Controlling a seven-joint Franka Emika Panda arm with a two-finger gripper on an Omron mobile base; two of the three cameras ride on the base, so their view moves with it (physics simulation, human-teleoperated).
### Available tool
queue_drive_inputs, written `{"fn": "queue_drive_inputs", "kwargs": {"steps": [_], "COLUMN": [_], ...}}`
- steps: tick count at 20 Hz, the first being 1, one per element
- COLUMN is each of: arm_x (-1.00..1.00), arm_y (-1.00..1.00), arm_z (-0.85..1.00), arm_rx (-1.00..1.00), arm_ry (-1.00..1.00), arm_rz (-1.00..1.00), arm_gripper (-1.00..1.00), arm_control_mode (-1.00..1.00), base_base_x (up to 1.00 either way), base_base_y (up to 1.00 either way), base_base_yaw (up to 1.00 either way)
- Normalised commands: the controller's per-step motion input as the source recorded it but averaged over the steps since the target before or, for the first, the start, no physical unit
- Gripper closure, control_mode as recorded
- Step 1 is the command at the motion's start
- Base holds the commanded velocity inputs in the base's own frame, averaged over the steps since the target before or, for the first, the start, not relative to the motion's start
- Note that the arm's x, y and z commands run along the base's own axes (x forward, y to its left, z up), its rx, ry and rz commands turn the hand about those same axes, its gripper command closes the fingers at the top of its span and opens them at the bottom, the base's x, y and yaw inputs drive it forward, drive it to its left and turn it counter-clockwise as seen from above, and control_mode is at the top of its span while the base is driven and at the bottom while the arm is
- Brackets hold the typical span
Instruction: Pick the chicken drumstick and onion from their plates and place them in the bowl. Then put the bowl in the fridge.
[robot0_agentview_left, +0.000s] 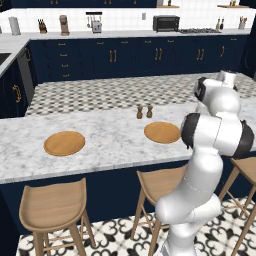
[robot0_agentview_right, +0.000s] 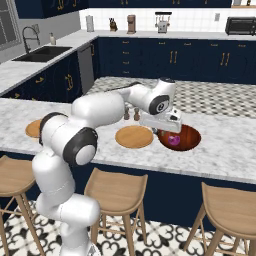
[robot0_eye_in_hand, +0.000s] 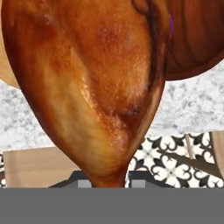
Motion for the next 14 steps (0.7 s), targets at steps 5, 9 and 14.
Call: {"fn": "queue_drive_inputs", "kwargs": {"steps": [5,9,14], "arm_x": [0.56,0.54,0.5], "arm_y": [-0.37,-0.34,-0.31], "arm_z": [-0.51,-0.5,-0.35], "arm_rx": [-0.03,-0.02,-0.01], "arm_ry": [-0.05,-0.1,-0.06], "arm_rz": [0.0,0.0,0.0], "arm_gripper": [1.0,1.0,1.0], "arm_control_mode": [-1.0,-1.0,-1.0], "base_base_x": [0.0,0.0,0.0], "base_base_y": [0.0,0.0,0.0], "base_base_yaw": [0.0,0.0,0.0]}}
